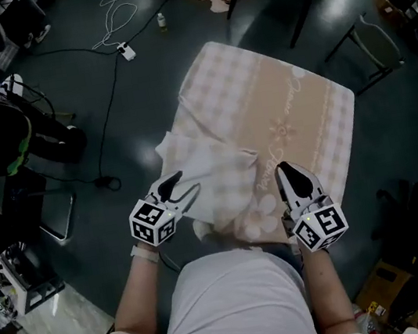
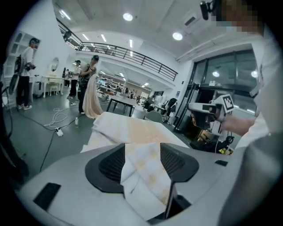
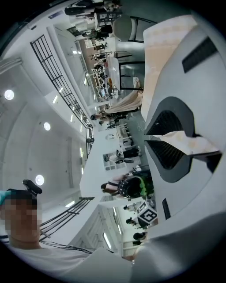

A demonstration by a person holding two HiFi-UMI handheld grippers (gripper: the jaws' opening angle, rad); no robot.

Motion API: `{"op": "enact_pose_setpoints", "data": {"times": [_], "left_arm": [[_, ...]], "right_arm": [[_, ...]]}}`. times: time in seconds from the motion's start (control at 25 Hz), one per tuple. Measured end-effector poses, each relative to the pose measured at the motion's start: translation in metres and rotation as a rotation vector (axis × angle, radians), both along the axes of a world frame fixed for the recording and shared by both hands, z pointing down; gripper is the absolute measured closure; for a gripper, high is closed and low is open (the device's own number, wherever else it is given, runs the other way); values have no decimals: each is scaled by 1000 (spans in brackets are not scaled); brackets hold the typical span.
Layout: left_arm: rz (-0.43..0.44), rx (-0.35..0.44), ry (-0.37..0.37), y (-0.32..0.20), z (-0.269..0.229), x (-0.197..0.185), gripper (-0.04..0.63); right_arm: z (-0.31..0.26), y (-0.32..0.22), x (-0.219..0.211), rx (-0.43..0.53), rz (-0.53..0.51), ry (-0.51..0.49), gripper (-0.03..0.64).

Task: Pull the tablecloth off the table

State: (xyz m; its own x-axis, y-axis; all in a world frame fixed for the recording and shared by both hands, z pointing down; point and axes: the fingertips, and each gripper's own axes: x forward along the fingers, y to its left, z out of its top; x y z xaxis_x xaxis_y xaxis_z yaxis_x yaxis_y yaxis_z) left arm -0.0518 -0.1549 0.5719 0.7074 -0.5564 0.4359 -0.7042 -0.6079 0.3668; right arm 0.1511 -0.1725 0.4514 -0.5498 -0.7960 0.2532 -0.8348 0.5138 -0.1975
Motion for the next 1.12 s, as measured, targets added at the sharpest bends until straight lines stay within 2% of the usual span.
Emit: {"op": "enact_pose_setpoints", "data": {"times": [0.16, 0.24, 0.48, 0.6, 0.72, 0.92, 1.12], "left_arm": [[-98, -31, -18, 20, 4, -36, 367], [-161, -54, -4, 32, 7, -51, 367], [-290, -88, 21, 68, 12, -69, 367], [-352, -111, 38, 85, 15, -74, 367], [-381, -121, 12, 98, 16, -72, 367], [-469, -123, 23, 109, 11, -80, 367], [-519, -146, 1, 123, 17, -79, 367]], "right_arm": [[23, -43, -22, -34, -109, 71, 577], [40, -70, -32, -60, -161, 118, 577], [91, -146, -53, -100, -270, 299, 564], [127, -184, -59, -143, -301, 401, 481], [166, -212, -57, -209, -333, 500, 437], [216, -254, -55, -299, -362, 607, 422], [260, -279, -51, -409, -357, 647, 412]]}}
